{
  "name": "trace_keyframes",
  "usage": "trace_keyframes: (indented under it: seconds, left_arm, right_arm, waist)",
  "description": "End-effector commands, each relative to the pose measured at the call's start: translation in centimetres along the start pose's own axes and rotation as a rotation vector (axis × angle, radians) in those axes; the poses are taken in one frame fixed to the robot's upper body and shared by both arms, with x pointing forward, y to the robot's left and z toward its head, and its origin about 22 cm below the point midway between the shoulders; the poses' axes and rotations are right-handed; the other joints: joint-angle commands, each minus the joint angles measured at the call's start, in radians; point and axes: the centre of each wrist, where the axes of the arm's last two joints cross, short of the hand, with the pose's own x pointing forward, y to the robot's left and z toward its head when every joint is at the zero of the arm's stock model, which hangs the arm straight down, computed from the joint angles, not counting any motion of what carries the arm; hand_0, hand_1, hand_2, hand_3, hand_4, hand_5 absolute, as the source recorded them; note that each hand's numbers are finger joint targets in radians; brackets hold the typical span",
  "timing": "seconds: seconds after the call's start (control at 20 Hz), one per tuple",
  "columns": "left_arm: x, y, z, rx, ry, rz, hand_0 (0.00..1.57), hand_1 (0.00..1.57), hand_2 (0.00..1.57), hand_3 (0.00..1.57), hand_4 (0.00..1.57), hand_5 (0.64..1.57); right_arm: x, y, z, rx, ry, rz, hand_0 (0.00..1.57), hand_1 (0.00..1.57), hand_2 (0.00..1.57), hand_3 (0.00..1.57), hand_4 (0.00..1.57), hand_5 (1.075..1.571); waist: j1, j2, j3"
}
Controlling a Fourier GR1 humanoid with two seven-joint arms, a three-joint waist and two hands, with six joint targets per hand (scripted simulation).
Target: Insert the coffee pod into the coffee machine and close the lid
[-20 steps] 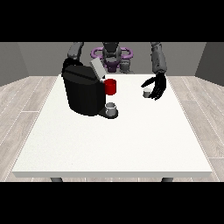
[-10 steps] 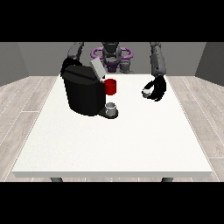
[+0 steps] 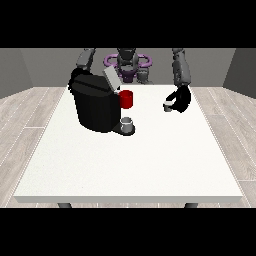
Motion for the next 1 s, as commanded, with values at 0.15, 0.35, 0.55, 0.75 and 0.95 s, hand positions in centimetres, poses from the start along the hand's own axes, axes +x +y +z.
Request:
trace_keyframes:
  seconds: [0.15, 0.35, 0.55, 0.75, 0.95]
  left_arm:
    - [4.8, 3.5, -3.2, -0.069, -0.130, 0.030, 1.40, 1.40, 1.42, 1.36, 0.60, 1.571]
    - [7.6, 1.2, -3.6, -0.088, -0.179, 0.029, 1.29, 1.29, 1.36, 1.34, 0.56, 1.571]
    - [8.7, 7.2, -5.0, -0.064, -0.226, 0.023, 1.23, 1.23, 1.32, 1.29, 0.57, 1.571]
    - [10.7, 6.9, -5.7, -0.009, -0.239, 0.028, 1.23, 1.23, 1.32, 1.29, 0.57, 1.571]
    - [13.2, 10.4, -6.8, -0.033, -0.232, 0.045, 1.25, 1.25, 1.33, 1.29, 0.56, 1.571]
  right_arm:
    - [-1.2, 0.0, -0.4, -0.015, 0.086, 0.021, 0.00, 0.00, 0.00, 0.00, 0.49, 1.571]
    - [-3.7, 0.2, 0.8, -0.008, 0.124, 0.016, 0.00, 0.00, 0.00, 0.00, 0.44, 1.571]
    - [-3.5, -1.0, 0.3, 0.011, 0.046, -0.010, 0.00, 0.00, 0.00, 0.00, 0.49, 1.571]
    - [-2.2, 0.4, -0.5, 0.043, -0.002, -0.008, 0.00, 0.00, 0.00, 0.00, 0.48, 1.571]
    - [-3.0, 0.9, 0.5, 0.058, 0.018, -0.002, 0.00, 0.00, 0.00, 0.00, 0.50, 1.571]
  waist:
    - [0.028, -0.090, -0.0004]
    - [0.042, -0.119, -0.0002]
    - [0.009, -0.073, -0.0002]
    - [-0.021, -0.041, -0.0004]
    - [-0.050, -0.074, -0.0002]
